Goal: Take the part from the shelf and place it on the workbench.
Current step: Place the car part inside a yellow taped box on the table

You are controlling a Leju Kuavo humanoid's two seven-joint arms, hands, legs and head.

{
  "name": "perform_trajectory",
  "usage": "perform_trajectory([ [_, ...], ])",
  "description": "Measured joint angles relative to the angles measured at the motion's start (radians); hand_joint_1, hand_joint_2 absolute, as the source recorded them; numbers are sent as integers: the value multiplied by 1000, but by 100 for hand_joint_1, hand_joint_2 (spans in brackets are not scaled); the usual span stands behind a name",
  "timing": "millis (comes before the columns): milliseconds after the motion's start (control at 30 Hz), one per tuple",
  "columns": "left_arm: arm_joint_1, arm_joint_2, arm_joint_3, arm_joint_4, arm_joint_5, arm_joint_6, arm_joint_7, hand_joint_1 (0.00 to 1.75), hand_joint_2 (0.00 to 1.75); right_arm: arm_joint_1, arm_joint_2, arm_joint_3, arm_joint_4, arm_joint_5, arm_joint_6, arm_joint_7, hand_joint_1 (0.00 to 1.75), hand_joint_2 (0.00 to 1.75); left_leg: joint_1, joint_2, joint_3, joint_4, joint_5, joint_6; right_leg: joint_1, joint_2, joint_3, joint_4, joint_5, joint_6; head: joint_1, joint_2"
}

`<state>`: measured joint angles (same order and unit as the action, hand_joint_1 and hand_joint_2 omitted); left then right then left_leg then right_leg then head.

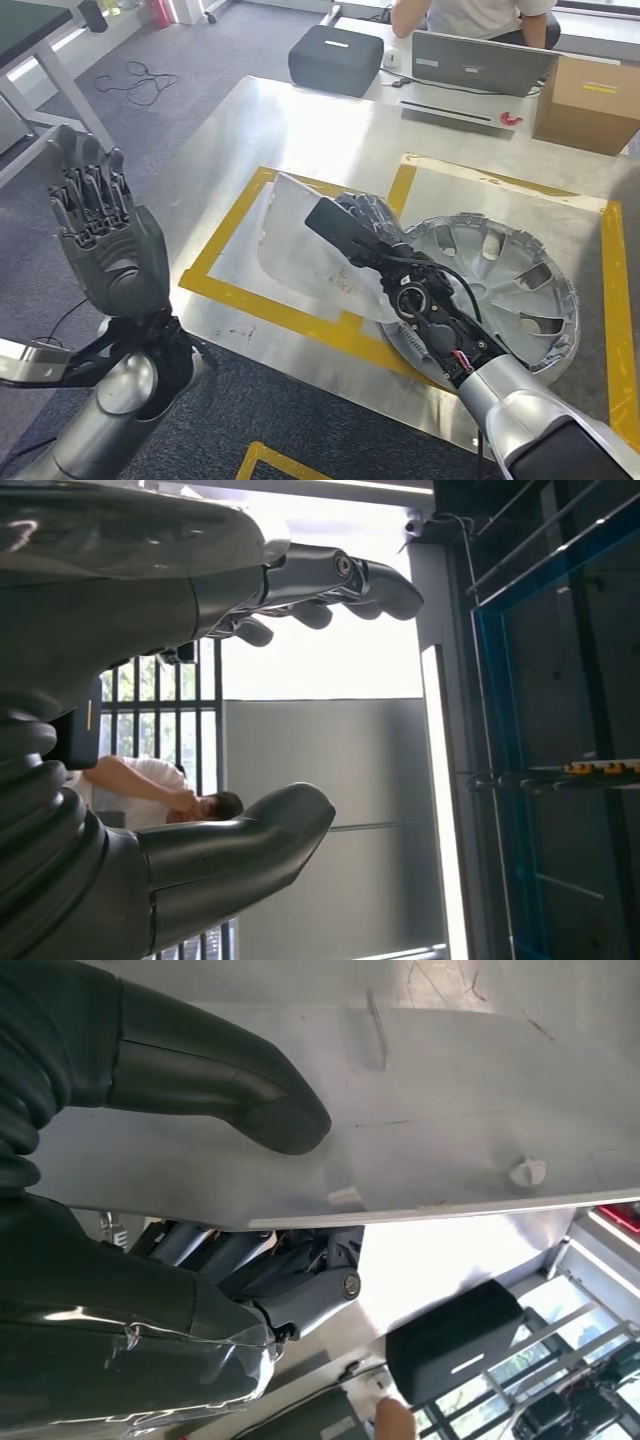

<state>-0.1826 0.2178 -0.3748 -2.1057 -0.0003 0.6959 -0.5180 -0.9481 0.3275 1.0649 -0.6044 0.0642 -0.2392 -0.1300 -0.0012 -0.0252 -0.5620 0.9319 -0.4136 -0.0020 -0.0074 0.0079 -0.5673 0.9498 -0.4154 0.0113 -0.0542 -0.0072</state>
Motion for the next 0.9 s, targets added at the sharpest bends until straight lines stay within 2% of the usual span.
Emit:
perform_trajectory([
  [100, -17, 0, -13, 8, 24, -2, -10, 0, 175, -8, 3, 25, 20, -6, -52, 2, 175, 175, 0, 0, 0, 0, 0, 0, 0, 0, 0, 0, 0, 0, 0, 0],
  [233, -34, 0, -28, 19, 38, -2, -15, 0, 175, -13, 7, 47, 42, -8, -123, -1, 0, 0, 0, 1, 0, 0, 0, 0, 0, 2, 0, -1, 1, 1, 0, 0],
  [433, -65, 0, -55, 41, 68, -2, -33, 0, 175, -25, 10, 63, 63, -13, -170, -4, 0, 0, 0, 1, 1, 0, 0, 0, 0, 2, 0, -1, 1, 1, 0, 0],
  [900, -101, -1, -101, 87, 98, -2, -68, 0, 175, -37, 10, 82, 101, -23, -177, -22, 0, 0, 0, 2, 1, 0, 0, 0, 0, 3, 1, -1, 1, 1, 0, 0],
])
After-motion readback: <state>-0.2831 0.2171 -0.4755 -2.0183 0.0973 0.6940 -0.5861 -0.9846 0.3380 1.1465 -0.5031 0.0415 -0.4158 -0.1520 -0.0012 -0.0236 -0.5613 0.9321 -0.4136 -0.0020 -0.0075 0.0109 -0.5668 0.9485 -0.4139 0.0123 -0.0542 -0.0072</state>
